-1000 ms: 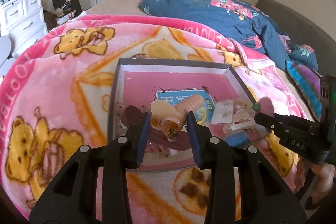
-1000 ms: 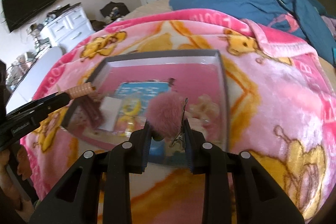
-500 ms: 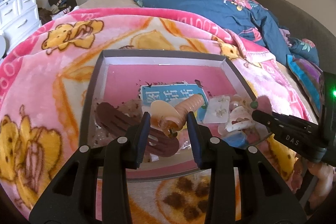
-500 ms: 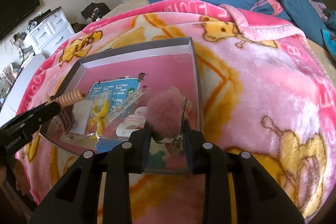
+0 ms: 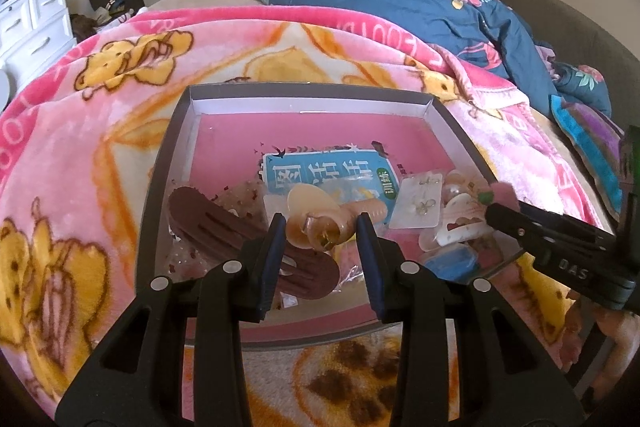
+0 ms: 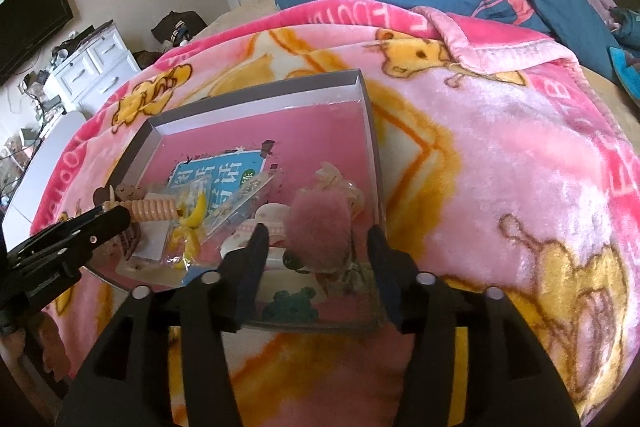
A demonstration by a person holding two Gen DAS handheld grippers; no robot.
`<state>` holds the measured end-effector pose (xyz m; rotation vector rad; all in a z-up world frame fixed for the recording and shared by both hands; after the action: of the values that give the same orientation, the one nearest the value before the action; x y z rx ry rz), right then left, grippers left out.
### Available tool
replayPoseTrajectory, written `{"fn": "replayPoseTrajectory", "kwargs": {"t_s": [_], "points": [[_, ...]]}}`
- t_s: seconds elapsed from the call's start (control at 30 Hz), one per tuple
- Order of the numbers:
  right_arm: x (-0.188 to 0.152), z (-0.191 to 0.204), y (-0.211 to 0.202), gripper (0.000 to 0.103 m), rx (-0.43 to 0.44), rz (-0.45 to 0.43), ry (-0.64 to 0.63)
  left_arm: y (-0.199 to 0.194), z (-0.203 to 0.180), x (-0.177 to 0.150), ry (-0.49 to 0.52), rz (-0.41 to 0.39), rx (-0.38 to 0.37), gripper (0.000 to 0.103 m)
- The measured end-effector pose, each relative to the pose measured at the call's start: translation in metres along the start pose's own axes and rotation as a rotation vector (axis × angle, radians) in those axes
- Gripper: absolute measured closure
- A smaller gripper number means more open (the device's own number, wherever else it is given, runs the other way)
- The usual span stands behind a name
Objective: Organize jewelry
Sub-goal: 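Open left tool to drop the hair tie in the box while right tool drops pom-pom, then withdraw both open tools back from the box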
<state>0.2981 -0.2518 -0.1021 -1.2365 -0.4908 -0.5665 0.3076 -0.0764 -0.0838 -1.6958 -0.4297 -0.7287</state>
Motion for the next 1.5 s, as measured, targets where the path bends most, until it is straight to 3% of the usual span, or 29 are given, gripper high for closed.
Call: {"fn": "replayPoseTrajectory", "kwargs": {"t_s": [0.1, 0.17, 0.33, 0.43, 0.7, 1.13, 1.3, 1.4, 1.5], "points": [[-0.001, -0.001, -0.007, 0.047, 0.014, -0.005, 0.0, 0.001, -0.001, -0.001, 0.001, 0.005, -0.001, 0.074], [-0.002, -0.001, -0.012, 0.039, 0.008, -0.013, -0.005, 0.001, -0.001, -0.001, 0.003, 0.009, 0.003, 0.074], [-0.005, -0.003, -0.027, 0.036, 0.009, -0.028, -0.008, 0.001, 0.0, -0.003, -0.003, 0.014, 0.009, 0.073], [-0.008, -0.003, -0.036, 0.033, 0.01, -0.035, -0.014, 0.0, 0.0, -0.004, -0.01, 0.016, 0.011, 0.064], [-0.012, -0.002, -0.066, 0.021, 0.0, -0.076, -0.036, -0.01, -0.003, -0.003, -0.002, 0.005, 0.016, 0.056], [-0.019, 0.017, -0.123, 0.007, 0.001, -0.169, -0.094, -0.066, -0.002, 0.002, -0.009, -0.056, 0.031, 0.038], [-0.025, 0.026, -0.138, 0.006, 0.013, -0.188, -0.106, -0.095, -0.003, -0.004, 0.001, -0.087, 0.036, 0.034], [-0.029, 0.031, -0.145, 0.006, 0.018, -0.196, -0.111, -0.11, -0.002, -0.009, -0.004, -0.104, 0.035, 0.02], [-0.034, 0.035, -0.15, 0.006, 0.022, -0.2, -0.117, -0.124, -0.002, -0.014, -0.001, -0.125, 0.034, 0.019]]}}
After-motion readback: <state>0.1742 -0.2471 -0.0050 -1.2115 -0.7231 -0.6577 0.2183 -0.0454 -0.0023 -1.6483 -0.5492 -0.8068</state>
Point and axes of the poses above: each gripper's, at about its wrist camera, not at the fingertips, and y roughly the way its jaws point, z to its left, x to its top, the point moved 8 cm from there along y, roughly the way its jaws point, and after that the axes turned 1 degree about x, right-handed, at the moved point
